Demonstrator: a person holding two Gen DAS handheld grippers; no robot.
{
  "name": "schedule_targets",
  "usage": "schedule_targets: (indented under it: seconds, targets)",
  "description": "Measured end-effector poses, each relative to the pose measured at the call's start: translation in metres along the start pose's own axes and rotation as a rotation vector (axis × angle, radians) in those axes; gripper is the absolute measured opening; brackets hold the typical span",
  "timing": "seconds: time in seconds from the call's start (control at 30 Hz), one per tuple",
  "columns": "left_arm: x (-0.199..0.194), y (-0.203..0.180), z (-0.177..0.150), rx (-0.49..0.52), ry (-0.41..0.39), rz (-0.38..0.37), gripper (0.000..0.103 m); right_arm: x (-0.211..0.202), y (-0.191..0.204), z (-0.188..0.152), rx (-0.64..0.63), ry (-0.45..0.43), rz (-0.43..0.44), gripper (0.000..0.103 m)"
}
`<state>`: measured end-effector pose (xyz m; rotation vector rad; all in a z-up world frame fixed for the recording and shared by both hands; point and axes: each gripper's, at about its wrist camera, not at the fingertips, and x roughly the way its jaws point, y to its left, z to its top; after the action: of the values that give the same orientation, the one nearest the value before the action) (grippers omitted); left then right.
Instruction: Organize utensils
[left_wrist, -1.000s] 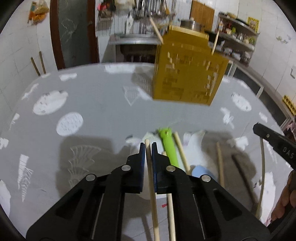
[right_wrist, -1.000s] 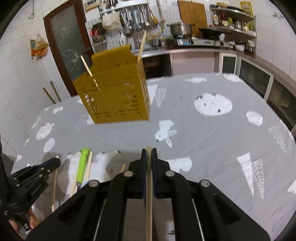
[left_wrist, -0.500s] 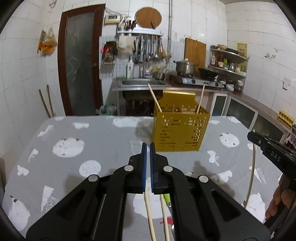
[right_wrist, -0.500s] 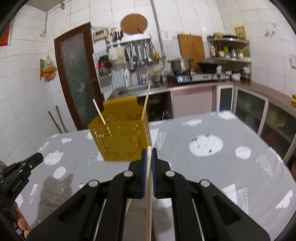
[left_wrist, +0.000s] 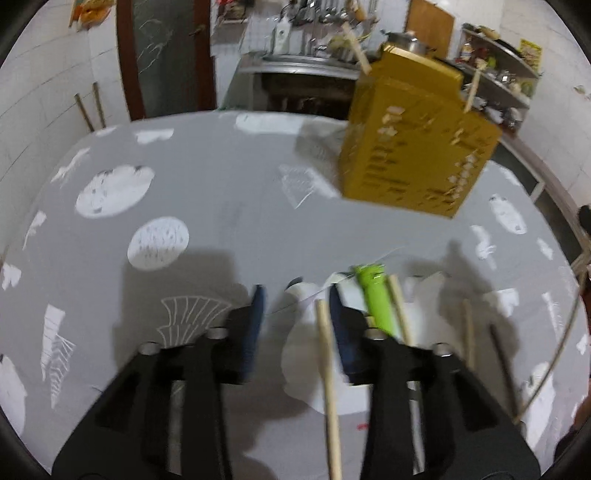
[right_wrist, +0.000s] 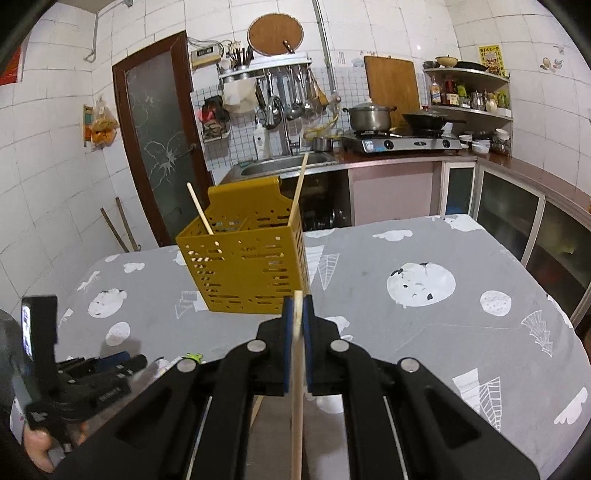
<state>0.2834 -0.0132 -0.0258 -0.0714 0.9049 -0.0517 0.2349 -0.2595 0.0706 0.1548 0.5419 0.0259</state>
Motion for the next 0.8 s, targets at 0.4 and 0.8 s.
schedule_targets:
  seconds: [0.4, 0.8]
  targets:
    - [0.030, -0.022, -0.013, 0.114, 0.041, 0.055, 0.035, 0.017, -0.005, -0.007, 0.026, 0.035, 0.007, 0.006]
    - [0.014, -0.023, -0.004, 0.098, 0.000, 0.010, 0.004, 0.016, 0.001, -0.006, 0.007, 0.027, 0.010, 0.006]
